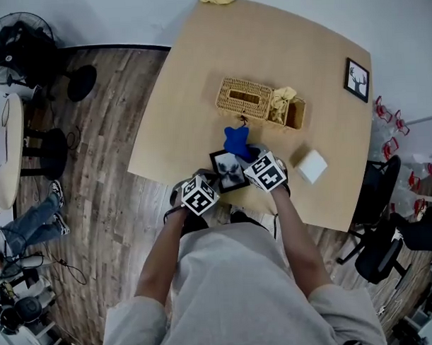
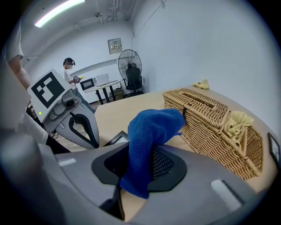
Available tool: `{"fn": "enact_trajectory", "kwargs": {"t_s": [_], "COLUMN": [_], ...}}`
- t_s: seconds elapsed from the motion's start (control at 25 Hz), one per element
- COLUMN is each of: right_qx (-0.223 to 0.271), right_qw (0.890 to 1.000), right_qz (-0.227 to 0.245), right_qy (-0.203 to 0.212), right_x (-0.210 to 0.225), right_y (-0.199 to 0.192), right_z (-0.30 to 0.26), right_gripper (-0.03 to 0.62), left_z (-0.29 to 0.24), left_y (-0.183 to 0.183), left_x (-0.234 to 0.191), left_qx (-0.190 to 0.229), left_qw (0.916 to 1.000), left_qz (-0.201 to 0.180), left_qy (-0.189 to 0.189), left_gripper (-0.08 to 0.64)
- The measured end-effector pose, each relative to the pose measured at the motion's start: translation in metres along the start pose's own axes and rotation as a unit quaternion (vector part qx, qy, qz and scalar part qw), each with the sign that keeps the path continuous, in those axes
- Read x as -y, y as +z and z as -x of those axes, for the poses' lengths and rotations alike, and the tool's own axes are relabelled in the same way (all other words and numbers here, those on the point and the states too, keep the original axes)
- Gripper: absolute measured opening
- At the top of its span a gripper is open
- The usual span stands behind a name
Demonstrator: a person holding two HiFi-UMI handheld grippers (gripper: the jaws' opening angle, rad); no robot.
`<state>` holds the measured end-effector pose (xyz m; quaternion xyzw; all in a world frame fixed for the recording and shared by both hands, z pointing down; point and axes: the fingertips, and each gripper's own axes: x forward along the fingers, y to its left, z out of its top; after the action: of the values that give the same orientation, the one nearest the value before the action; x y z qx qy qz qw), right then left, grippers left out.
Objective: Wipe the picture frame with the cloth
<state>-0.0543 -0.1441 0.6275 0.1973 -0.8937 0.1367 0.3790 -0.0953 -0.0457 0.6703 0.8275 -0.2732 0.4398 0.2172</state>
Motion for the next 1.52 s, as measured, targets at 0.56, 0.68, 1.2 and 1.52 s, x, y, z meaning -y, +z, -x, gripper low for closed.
{"fn": "enact_trajectory", "kwargs": {"t_s": [0.56,0.68,1.2,1.52], "right_qx": [0.001,-0.028,-0.015,-0.014], "right_qw": [0.999,0.998,0.997,0.998], "right_qz": [-0.041,-0.047,-0.057,-0.056], "right_qy": [-0.017,-0.024,-0.042,-0.038], "right_x": [0.009,0.01,0.011,0.001], "right_y": [0.007,-0.013,-0.018,-0.032], "right_z": [-0.025,-0.04,-0.043,-0.041], "right_gripper": [0.107,0.106,0.106,0.107], "left_z": [-0.021,-0.021,-0.022,-0.022], "left_y": [-0.004,-0.002,-0.002,-0.004], "left_x": [0.002,0.002,0.001,0.002], "left_qx": [-0.072,-0.073,-0.08,-0.088], "left_qw": [0.9948,0.9946,0.9944,0.9936], "left_qz": [-0.064,-0.062,-0.061,-0.067], "left_qy": [-0.033,-0.04,-0.032,-0.023], "left_gripper": [0.052,0.052,0.052,0.052]}}
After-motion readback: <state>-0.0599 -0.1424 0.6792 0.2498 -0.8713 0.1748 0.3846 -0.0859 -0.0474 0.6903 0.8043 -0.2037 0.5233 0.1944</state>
